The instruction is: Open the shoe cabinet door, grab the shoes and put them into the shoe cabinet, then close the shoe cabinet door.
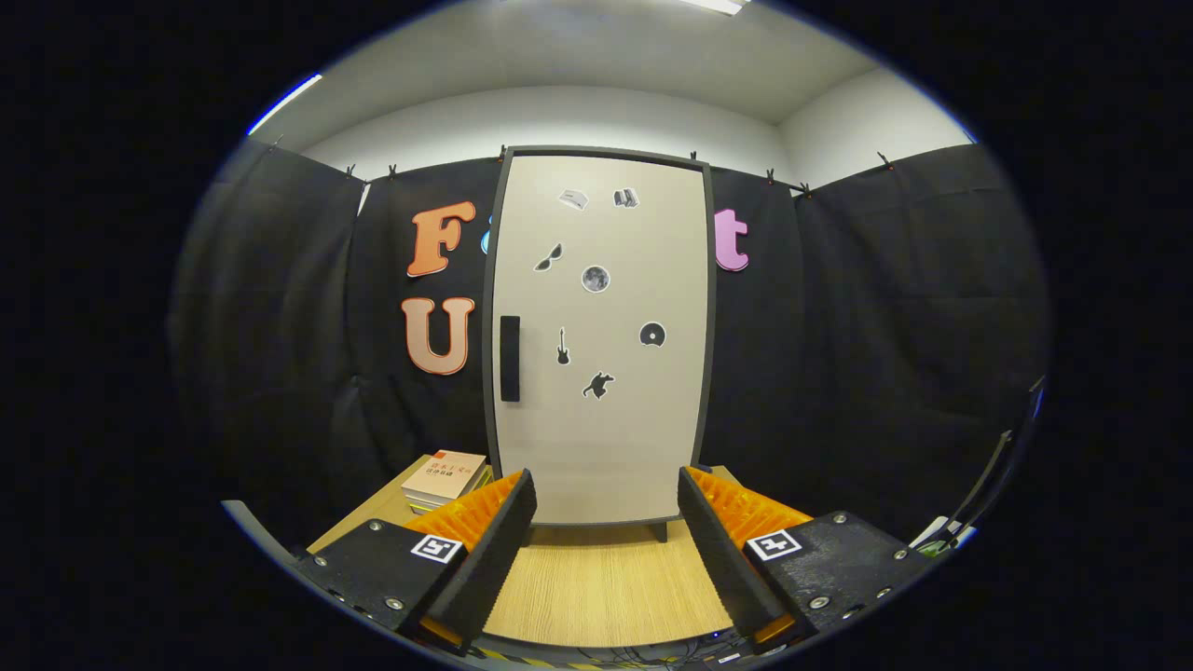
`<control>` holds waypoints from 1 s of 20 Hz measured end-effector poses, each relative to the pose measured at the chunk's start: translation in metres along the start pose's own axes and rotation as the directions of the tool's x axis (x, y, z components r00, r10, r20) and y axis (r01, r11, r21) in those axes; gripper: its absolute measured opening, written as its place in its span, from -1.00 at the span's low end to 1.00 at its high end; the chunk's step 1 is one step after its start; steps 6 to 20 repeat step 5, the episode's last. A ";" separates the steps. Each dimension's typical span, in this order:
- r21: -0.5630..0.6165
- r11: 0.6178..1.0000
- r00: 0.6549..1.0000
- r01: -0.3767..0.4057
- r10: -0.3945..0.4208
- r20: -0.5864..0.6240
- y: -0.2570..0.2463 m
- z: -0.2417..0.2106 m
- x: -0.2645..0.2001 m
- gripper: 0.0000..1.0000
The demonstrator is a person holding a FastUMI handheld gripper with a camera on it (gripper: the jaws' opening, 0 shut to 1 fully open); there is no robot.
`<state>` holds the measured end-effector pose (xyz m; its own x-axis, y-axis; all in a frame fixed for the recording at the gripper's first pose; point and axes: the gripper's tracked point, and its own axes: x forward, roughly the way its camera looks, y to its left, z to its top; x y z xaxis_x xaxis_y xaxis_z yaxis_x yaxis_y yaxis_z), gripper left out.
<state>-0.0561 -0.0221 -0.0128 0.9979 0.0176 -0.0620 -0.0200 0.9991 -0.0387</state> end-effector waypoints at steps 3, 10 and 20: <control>0.011 1.000 1.000 -0.007 0.007 0.001 0.003 0.002 -0.001 0.91; 0.013 1.000 1.000 -0.006 0.006 0.007 0.003 0.004 0.000 0.91; 0.013 1.000 1.000 -0.006 0.006 0.007 0.003 0.004 0.000 0.91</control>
